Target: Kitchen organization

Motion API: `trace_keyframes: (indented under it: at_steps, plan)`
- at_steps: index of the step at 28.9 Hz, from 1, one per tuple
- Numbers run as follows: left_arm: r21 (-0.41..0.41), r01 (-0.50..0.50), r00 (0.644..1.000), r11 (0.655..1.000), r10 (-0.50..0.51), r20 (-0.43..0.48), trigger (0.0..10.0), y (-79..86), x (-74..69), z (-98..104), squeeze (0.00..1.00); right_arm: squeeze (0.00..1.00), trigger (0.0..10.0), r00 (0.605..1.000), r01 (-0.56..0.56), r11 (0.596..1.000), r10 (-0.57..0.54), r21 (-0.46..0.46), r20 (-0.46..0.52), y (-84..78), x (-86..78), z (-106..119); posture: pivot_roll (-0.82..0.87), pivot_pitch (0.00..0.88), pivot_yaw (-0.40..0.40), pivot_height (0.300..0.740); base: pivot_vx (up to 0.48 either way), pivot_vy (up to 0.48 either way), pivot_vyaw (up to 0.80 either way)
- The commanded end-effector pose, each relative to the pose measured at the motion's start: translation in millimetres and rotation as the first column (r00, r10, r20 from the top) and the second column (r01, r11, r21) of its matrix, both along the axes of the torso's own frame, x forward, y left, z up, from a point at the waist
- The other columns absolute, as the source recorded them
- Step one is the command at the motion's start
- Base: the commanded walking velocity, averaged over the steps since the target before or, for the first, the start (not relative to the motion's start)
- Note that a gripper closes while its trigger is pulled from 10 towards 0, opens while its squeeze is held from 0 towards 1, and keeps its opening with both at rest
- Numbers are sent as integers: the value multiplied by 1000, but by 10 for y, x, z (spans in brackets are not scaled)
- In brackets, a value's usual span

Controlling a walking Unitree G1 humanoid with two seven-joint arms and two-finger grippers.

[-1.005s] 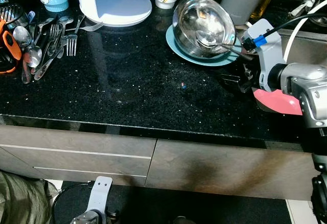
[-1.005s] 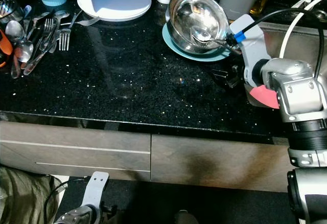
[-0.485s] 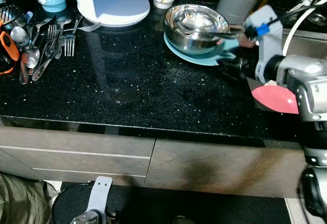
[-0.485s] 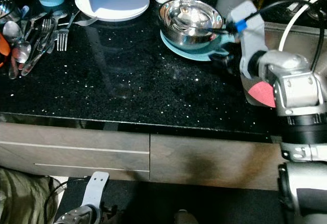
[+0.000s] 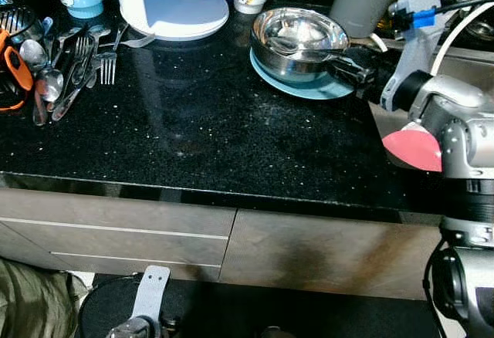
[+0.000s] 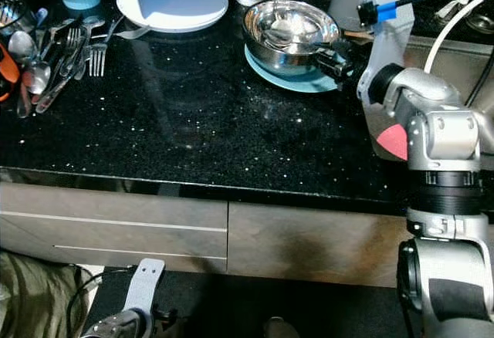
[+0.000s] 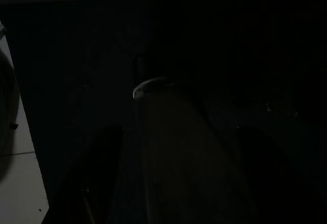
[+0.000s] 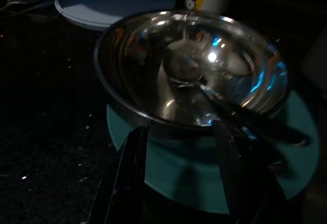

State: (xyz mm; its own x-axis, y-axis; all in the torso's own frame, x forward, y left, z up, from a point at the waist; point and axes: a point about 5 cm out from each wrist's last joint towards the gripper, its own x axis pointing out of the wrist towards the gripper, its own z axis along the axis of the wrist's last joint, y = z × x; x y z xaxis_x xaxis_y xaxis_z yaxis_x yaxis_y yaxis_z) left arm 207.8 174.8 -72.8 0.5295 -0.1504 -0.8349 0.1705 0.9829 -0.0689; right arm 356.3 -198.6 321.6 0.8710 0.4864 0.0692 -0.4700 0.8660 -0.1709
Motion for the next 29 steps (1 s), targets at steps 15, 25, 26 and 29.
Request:
trace_keyframes:
  at_steps: [15,25,26,29]
  plan:
    - [-4,-8,999,1000,8,-44,10000,-9,-109,-62,0,0,10000,956,90,965,-154,246,251,11,31,338,-4,153,-57,740,0,0,0]
    - [-3,-8,999,1000,8,-43,10000,3,-105,-58,0,0,10000,891,415,877,-446,241,89,-383,159,110,-6,159,-51,740,0,0,0]
    - [-3,-8,999,1000,8,-43,10000,3,-105,-58,0,0,10000,891,415,877,-446,241,89,-383,159,110,-6,159,-51,740,0,0,0]
    - [-1,-5,999,1000,5,-45,10000,11,-107,-59,0,0,10000,860,497,825,-509,268,-29,-574,137,2,-15,156,-43,740,0,0,0]
